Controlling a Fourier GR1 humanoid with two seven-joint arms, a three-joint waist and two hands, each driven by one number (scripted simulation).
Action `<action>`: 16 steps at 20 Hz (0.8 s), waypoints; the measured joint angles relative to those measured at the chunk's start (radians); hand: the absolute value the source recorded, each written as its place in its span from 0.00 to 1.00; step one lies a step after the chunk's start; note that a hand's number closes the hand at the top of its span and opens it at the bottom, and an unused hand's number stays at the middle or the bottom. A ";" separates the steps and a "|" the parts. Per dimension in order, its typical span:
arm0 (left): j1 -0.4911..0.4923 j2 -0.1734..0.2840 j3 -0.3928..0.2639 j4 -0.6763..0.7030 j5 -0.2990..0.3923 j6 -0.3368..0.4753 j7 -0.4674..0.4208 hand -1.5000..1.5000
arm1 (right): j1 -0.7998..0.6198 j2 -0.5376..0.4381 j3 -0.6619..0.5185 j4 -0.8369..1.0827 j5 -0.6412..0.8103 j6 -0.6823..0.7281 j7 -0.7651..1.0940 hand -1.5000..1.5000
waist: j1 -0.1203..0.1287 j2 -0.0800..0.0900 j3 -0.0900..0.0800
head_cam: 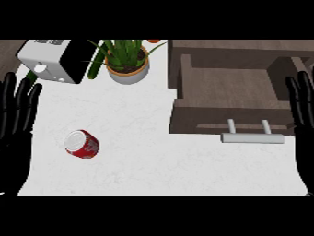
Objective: Pick up the can, place it into the drawer and close the drawer
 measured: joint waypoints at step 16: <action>0.352 -0.043 0.029 -0.186 -0.091 0.207 0.288 0.00 | 0.127 -0.016 -0.082 0.025 -0.001 -0.044 0.208 0.00 | -0.004 -0.005 0.031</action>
